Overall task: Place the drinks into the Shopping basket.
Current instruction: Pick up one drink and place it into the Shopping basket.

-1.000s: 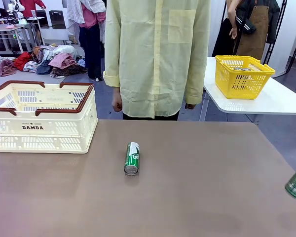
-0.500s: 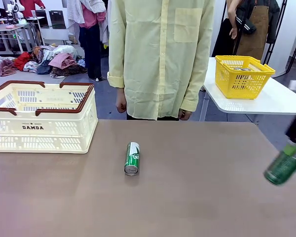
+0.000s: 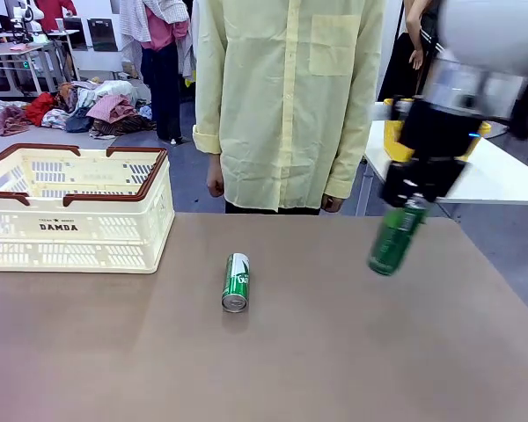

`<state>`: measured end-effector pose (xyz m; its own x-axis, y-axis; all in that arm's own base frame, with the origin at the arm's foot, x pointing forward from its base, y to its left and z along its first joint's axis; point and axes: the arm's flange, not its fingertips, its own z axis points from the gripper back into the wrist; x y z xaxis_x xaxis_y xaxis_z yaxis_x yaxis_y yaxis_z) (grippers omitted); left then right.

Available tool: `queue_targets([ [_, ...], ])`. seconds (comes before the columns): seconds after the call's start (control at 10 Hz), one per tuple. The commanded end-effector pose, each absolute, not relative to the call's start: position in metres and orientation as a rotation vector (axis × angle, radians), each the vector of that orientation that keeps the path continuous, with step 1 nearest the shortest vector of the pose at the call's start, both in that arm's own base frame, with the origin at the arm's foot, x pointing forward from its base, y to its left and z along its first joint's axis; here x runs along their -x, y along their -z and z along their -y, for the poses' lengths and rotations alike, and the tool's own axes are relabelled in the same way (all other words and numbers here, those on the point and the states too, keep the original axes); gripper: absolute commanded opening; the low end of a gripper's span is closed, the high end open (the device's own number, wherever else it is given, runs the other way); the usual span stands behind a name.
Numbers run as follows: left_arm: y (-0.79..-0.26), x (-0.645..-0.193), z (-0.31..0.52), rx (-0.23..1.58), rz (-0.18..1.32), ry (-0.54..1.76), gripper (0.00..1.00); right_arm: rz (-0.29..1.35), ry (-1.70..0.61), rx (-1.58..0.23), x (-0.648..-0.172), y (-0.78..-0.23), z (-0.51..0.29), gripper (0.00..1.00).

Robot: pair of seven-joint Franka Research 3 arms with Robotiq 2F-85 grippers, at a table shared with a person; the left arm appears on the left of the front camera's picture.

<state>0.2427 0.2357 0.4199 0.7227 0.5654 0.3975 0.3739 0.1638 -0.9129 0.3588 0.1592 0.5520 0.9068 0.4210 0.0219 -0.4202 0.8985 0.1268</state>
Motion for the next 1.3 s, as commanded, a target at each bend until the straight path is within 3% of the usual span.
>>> queue_targets([
  [0.0, -0.423, -0.242, -0.236, 1.467, 0.831, -0.167, 1.00, 0.024, -0.568, -0.099, -0.395, -0.557, -0.207, 0.00],
  [0.5, -0.423, -0.242, -0.236, 1.467, 0.831, -0.167, 1.00, 0.040, -0.970, -0.117, -0.433, -0.520, -0.369, 0.00],
  [0.9, -0.423, -0.242, -0.236, 1.467, 0.831, -0.167, 1.00, 0.004, -1.207, -0.135, -0.418, -0.490, -0.464, 0.00],
  [1.2, -0.423, -0.242, -0.236, 1.467, 0.831, -0.167, 1.00, -0.029, -1.279, -0.105, -0.397, -0.457, -0.493, 0.00],
])
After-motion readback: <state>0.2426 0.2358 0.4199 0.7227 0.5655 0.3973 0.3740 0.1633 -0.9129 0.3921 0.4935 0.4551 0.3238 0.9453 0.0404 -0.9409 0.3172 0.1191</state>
